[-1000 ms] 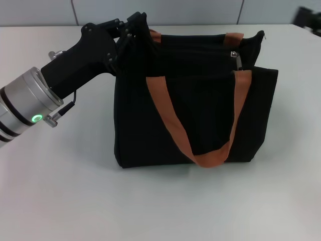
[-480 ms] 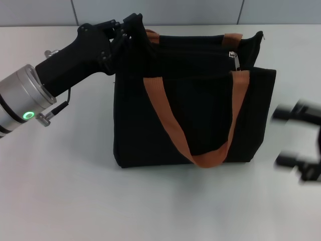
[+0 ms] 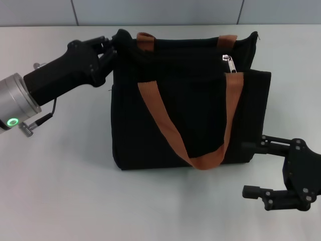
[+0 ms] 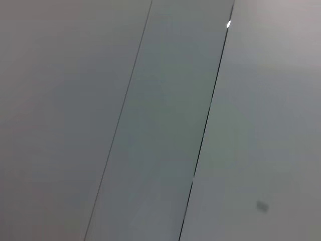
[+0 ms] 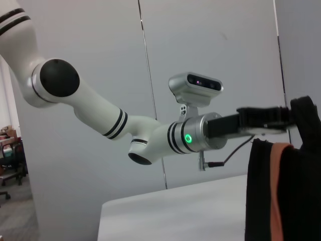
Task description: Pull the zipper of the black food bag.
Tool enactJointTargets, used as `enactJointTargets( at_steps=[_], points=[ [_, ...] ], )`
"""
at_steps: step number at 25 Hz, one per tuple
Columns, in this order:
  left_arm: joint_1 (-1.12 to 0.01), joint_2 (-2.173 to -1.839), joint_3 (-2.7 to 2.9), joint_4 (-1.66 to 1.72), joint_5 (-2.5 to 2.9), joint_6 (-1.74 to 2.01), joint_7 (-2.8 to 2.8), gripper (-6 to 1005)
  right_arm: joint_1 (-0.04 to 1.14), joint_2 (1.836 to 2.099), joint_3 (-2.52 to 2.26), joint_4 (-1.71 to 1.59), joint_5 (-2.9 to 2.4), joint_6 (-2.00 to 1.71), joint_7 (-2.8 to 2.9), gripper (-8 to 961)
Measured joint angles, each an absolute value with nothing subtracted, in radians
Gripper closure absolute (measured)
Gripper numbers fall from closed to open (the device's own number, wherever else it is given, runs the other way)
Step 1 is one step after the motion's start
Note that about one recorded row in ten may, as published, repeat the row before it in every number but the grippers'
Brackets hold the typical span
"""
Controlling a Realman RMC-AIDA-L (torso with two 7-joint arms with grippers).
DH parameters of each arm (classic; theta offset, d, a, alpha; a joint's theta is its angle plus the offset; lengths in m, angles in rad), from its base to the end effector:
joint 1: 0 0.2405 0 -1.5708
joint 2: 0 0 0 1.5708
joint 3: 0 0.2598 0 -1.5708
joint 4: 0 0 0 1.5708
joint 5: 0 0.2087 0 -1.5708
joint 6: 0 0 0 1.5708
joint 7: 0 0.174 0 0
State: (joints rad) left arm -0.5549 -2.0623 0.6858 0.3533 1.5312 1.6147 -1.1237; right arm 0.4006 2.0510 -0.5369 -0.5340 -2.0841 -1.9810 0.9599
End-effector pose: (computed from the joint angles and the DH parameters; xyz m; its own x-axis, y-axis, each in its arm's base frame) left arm -0.2175 0.3496 -0.0151 0.5170 0.1477 0.8431 0.4894 -0.8591 -0.1496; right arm 0.2664 0.2445 -0.0138 0.7517 -0.1173 -0.6490 -0.1861 -0.9818 -0.0381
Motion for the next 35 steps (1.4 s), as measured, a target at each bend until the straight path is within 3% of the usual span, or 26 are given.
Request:
enactJointTargets(
  at_steps=[6,11,14,17,20,24,25,28,35],
  points=[
    [-0.499,-2.028,0.792,0.492,1.534,1.580,-1.231,847,0.419,2.059,-0.537,-0.518,-2.088,-1.967,0.959,161],
    [-0.440,-1.949,0.790,0.552,1.557,1.659,-1.318,756,0.426,2.072,-0.537,-0.517,-2.089,-1.941,0.958,161],
    [-0.402,-1.924,0.737,0.554,1.554,1.778,-1.304,613,0.435,2.076,-0.537,-0.513,-2.089,-1.924,0.957,161],
    [-0.386,-1.926,0.719,0.554,1.556,1.859,-1.251,471,0.444,2.076,-0.537,-0.495,-2.089,-1.920,0.941,161],
    [-0.373,-1.949,0.746,0.550,1.597,1.957,-1.140,329,0.447,2.076,-0.538,-0.484,-2.091,-1.920,0.921,161],
    [-0.375,-2.004,0.829,0.544,1.704,1.972,-1.062,167,0.444,2.076,-0.560,-0.478,-2.092,-1.912,0.916,161],
    [-0.373,-2.033,0.839,0.543,1.749,1.952,-1.032,168,0.444,2.075,-0.567,-0.476,-2.092,-1.907,0.916,161],
    [-0.366,-2.057,0.837,0.542,1.784,1.925,-0.998,170,0.441,2.074,-0.606,-0.470,-2.093,-1.879,0.916,161],
    [-0.365,-2.056,0.857,0.502,1.807,1.894,-0.986,172,0.435,2.072,-0.639,-0.469,-2.094,-1.847,0.916,161]
  ],
)
